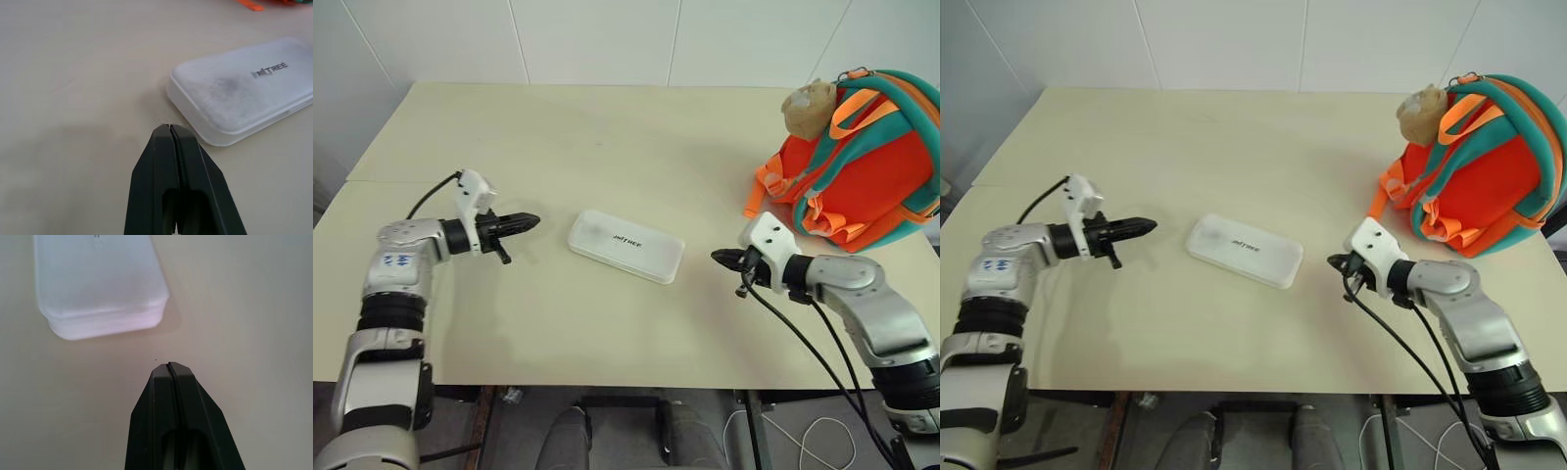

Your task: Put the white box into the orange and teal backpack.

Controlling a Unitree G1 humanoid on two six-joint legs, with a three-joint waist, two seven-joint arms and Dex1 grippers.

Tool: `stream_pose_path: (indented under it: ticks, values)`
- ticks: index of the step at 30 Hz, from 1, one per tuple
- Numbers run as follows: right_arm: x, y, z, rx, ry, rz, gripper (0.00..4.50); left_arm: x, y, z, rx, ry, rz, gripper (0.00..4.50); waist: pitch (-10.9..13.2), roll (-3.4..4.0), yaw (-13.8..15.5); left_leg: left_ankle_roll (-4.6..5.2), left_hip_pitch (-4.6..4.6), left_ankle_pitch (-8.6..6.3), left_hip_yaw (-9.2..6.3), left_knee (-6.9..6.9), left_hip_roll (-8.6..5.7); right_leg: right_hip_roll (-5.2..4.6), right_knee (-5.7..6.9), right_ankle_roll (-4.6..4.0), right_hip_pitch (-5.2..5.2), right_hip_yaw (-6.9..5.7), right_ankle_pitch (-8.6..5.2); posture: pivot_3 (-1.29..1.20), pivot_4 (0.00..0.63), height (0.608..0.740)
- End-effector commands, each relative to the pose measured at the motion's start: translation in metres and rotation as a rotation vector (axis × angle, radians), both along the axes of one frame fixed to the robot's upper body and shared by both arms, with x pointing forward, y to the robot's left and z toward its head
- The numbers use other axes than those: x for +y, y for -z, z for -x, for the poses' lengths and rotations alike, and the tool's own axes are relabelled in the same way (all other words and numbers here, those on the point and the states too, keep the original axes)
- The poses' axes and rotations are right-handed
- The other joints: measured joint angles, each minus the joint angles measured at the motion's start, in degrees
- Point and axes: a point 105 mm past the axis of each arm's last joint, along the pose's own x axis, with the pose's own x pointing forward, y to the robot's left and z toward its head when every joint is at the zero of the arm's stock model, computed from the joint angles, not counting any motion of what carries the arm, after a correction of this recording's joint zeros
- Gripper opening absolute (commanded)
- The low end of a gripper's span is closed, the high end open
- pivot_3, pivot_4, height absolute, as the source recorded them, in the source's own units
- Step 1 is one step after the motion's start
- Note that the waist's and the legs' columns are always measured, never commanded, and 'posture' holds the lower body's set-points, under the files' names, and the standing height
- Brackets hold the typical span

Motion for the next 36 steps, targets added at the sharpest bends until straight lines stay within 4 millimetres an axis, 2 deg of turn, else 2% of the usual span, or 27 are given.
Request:
stream_pose_path:
  ticks: [1, 7, 16, 19, 22, 27, 32, 36]
  values:
    - [-0.001, -0.003, -0.011, -0.041, 0.056, 0.03, 0.0, -0.01, -0.001, -0.011, 0.012, -0.003, 0.008, 0.02, 0.0, 0.0, 0.0, 0.0, 0.0, 0.0, 0.0, 0.0, 0.0, 0.0, 0.01, 0.0, 0.0, 0.0, 0.0, 0.0, 0.15, 0.74]
    - [0.003, 0.004, -0.017, -0.037, 0.09, 0.036, 0.0, -0.03, 0.007, -0.023, 0.047, -0.001, 0.032, 0.02, 0.0, 0.0, 0.0, 0.0, -0.01, 0.0, -0.03, -0.01, 0.0, 0.02, 0.1, 0.07, -0.03, -0.01, -0.05, 0.0, 0.15, 0.74]
    - [0.037, 0.01, -0.014, 0.022, 0.016, 0.009, 0.0, -0.05, 0.018, -0.03, 0.081, 0.028, 0.021, 0.02, 0.0, -0.01, 0.0, -0.02, 0.0, 0.01, -0.06, 0.1, -0.01, 0.03, 0.2, 0.09, -0.02, -0.01, -0.05, 0.0, 0.15, 0.74]
    - [0.048, 0.008, -0.006, 0.042, -0.039, 0.0, 0.0, -0.055, 0.017, -0.029, 0.081, 0.051, 0.028, 0.02, 0.0, -0.01, 0.0, -0.02, 0.0, 0.01, -0.06, 0.1, -0.01, 0.03, 0.2, 0.09, -0.02, -0.01, -0.05, 0.0, 0.15, 0.74]
    - [0.06, 0.002, 0.001, 0.047, -0.095, -0.03, 0.0, -0.062, 0.016, -0.025, 0.087, 0.105, 0.017, 0.02, 0.0, -0.01, 0.0, -0.02, -0.02, 0.0, -0.06, 0.1, -0.01, 0.03, 0.19, 0.1, -0.02, -0.01, -0.06, 0.0, 0.15, 0.74]
    - [0.068, -0.005, 0.011, 0.063, -0.166, -0.044, 0.0, -0.069, 0.017, -0.011, 0.113, 0.205, -0.019, 0.02, 0.0, -0.01, 0.0, -0.02, -0.04, 0.0, -0.07, 0.1, -0.01, 0.04, 0.19, 0.1, -0.03, -0.02, -0.06, 0.0, 0.15, 0.74]
    - [0.066, -0.008, 0.017, 0.079, -0.201, -0.019, 0.0, -0.07, 0.02, 0.005, 0.152, 0.268, -0.071, 0.02, 0.0, -0.01, -0.1, -0.03, -0.02, 0.0, -0.08, 0.07, 0.0, 0.04, 0.19, 0.09, -0.04, -0.01, -0.06, 0.0, 0.15, 0.74]
    - [0.057, -0.003, 0.016, 0.095, -0.19, 0.019, 0.0, -0.068, 0.02, 0.011, 0.169, 0.265, -0.078, 0.02, 0.0, -0.01, 0.0, -0.03, -0.03, 0.0, -0.1, 0.09, 0.0, 0.04, 0.21, 0.07, -0.04, -0.02, -0.07, 0.0, 0.15, 0.74]
